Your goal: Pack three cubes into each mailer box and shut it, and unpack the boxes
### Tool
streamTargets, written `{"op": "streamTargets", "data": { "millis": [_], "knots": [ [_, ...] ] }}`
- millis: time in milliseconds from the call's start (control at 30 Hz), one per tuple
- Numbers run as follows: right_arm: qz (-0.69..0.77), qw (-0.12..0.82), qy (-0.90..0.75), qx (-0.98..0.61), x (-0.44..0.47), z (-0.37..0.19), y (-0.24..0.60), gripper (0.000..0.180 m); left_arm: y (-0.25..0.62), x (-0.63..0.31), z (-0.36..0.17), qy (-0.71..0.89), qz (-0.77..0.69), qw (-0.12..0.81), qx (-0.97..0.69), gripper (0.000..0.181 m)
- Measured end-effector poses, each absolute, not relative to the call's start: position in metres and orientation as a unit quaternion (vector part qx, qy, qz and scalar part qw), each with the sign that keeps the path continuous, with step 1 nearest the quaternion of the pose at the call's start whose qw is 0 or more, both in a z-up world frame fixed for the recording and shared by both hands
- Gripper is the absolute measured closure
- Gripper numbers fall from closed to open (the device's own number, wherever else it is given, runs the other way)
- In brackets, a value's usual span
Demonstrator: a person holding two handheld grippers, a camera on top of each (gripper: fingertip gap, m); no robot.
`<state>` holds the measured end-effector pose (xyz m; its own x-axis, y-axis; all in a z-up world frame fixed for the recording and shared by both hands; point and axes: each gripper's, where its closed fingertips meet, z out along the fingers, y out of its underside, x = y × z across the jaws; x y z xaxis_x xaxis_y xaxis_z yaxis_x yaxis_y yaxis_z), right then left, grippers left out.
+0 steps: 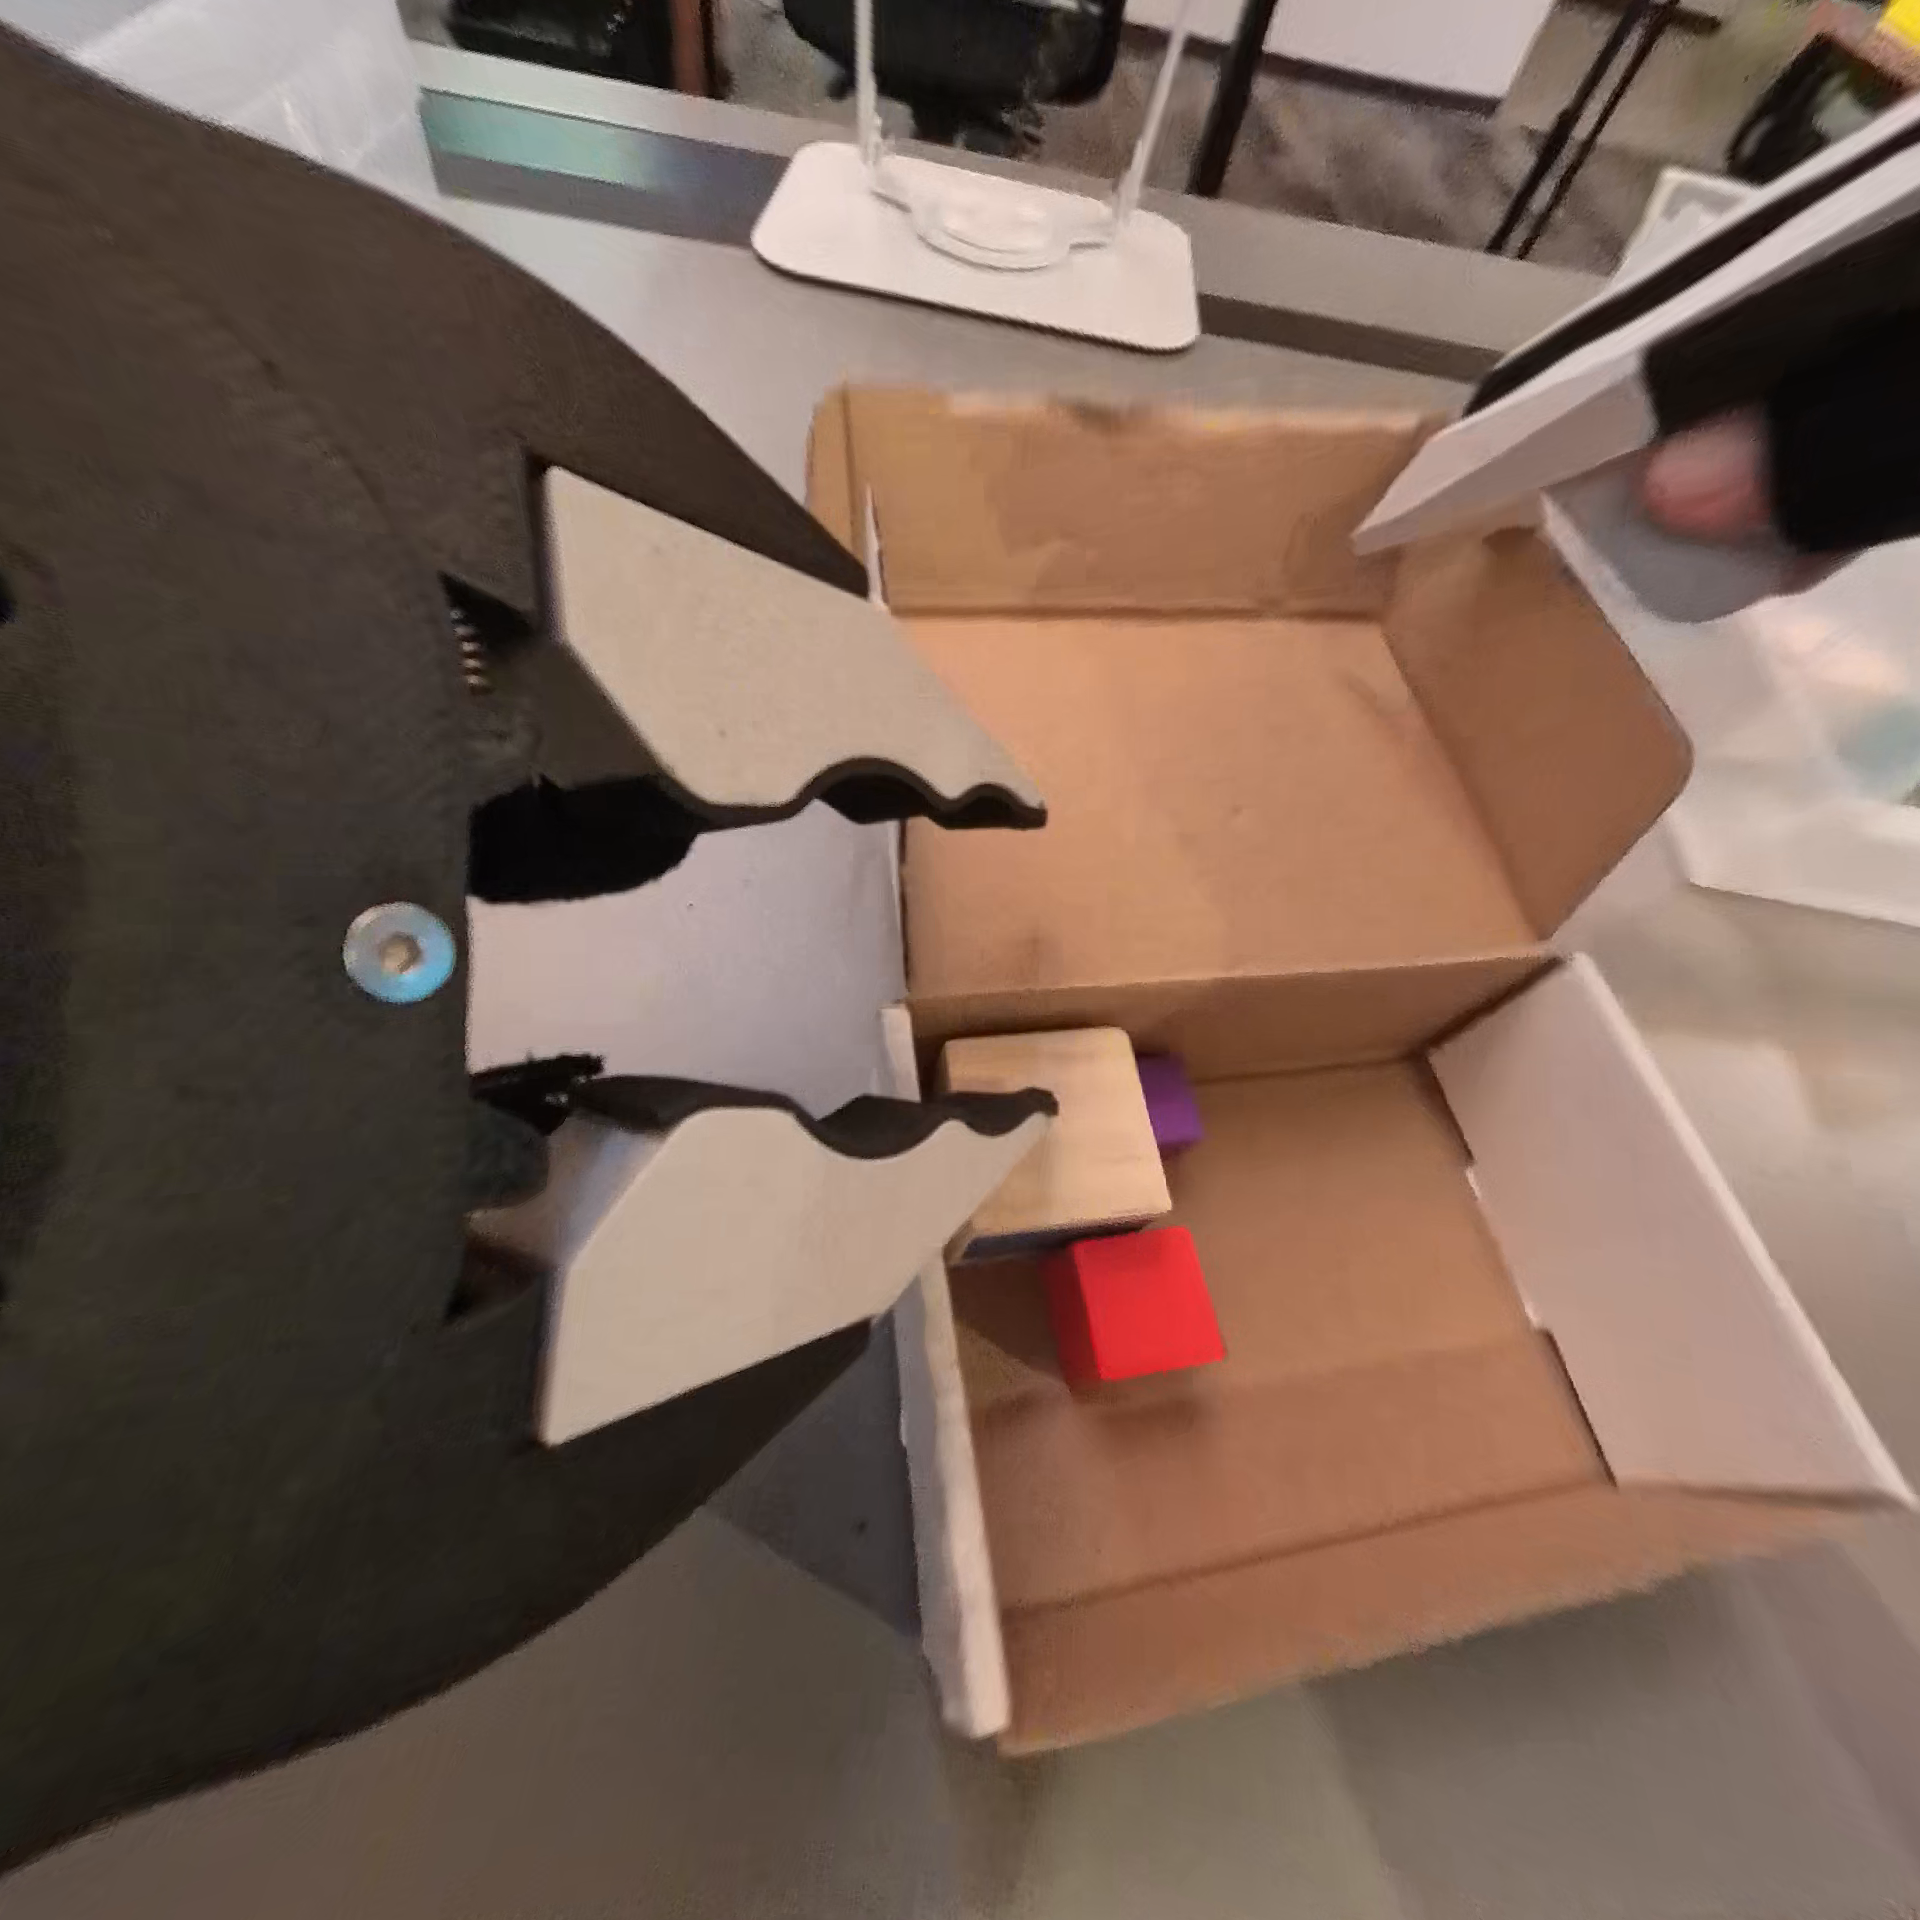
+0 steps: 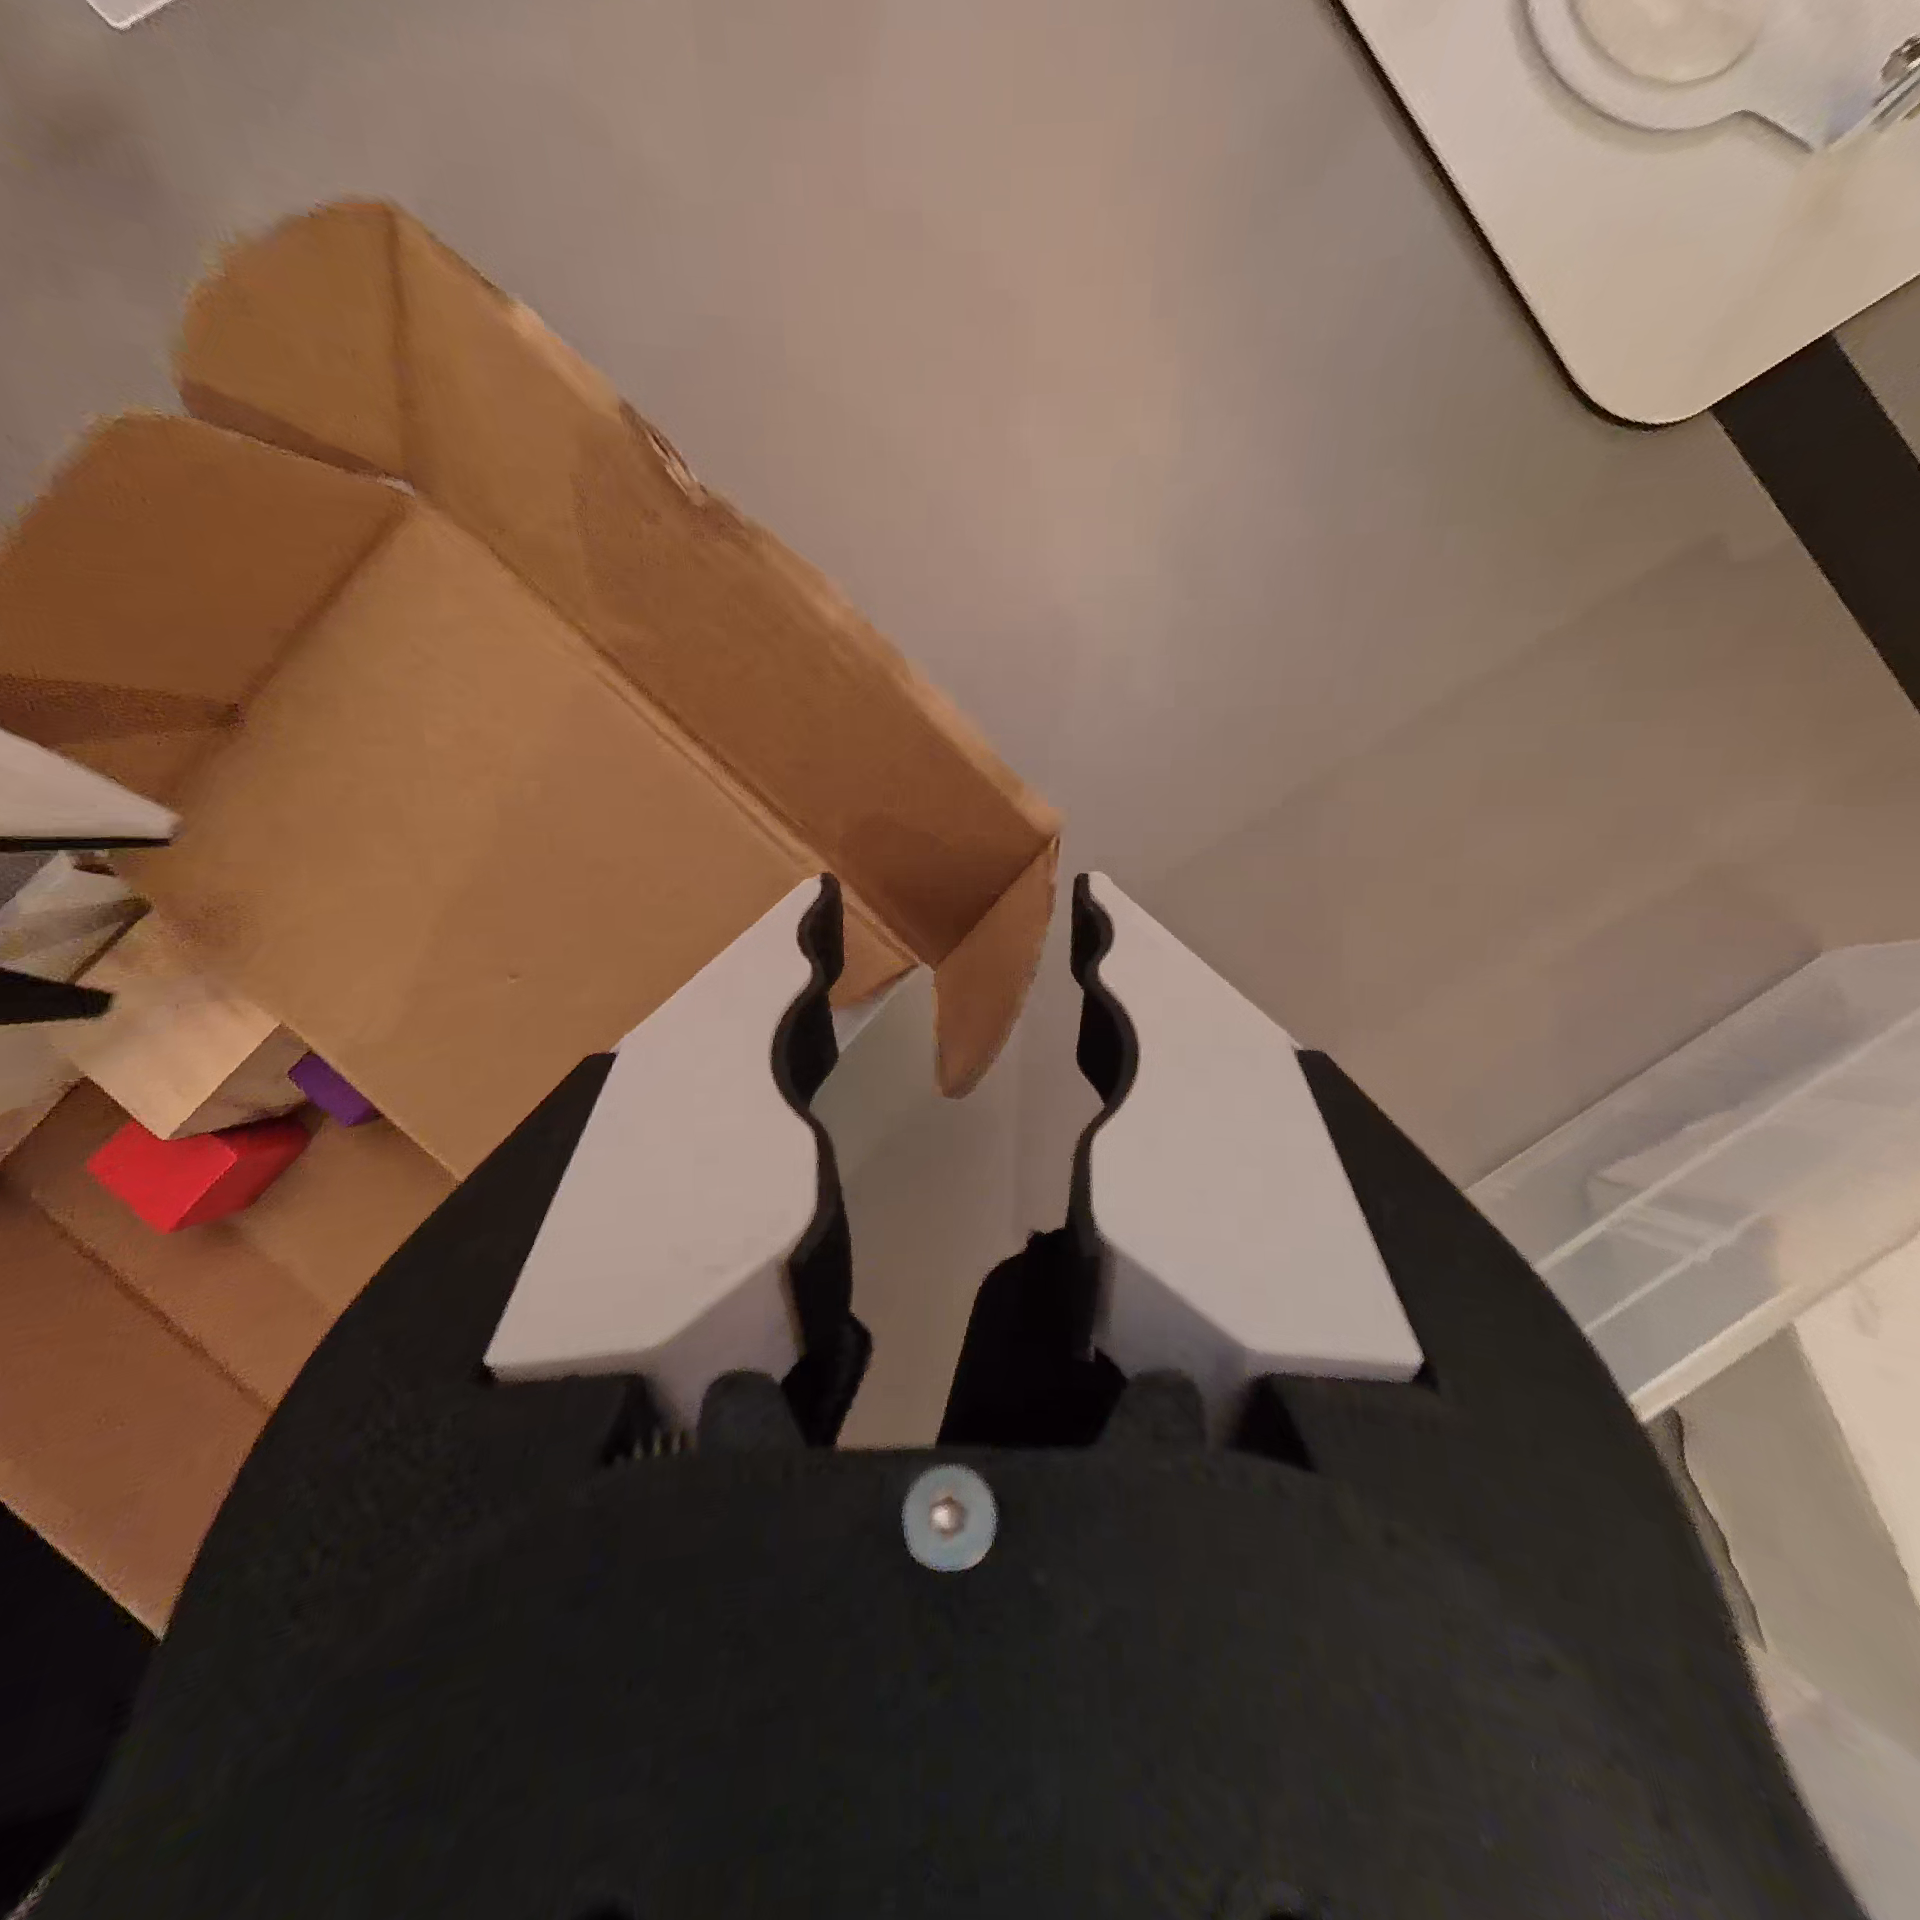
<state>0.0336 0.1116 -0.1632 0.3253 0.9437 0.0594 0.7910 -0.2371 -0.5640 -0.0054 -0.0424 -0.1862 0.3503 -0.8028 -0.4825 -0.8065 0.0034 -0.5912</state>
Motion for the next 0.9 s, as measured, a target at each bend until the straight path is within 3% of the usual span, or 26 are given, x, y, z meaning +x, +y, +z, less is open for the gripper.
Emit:
{"op": "streamTargets", "data": {
  "millis": [33, 267, 400, 567, 900],
  "knots": [
    [0.146, 0.262, -0.563, -0.770, 0.035, -0.162, 0.110, 0.137, -0.041, -0.006, -0.191, 0.568, 0.012, 0.410, -0.713, 0.134],
    [0.124, 0.336, -0.564, -0.744, 0.051, -0.124, 0.099, 0.137, -0.043, -0.003, -0.192, 0.549, 0.007, 0.406, -0.731, 0.143],
    [0.151, 0.352, -0.641, -0.665, 0.046, -0.099, 0.033, 0.138, -0.042, -0.005, -0.191, 0.531, -0.001, 0.415, -0.739, 0.145],
    [0.180, 0.280, -0.760, -0.559, 0.032, -0.143, -0.059, 0.145, -0.035, -0.008, -0.190, 0.514, 0.007, 0.418, -0.749, 0.158],
    [0.179, 0.252, -0.764, -0.567, 0.000, -0.206, -0.060, 0.144, -0.030, -0.011, -0.198, 0.511, 0.014, 0.399, -0.761, 0.166]
  ]
}}
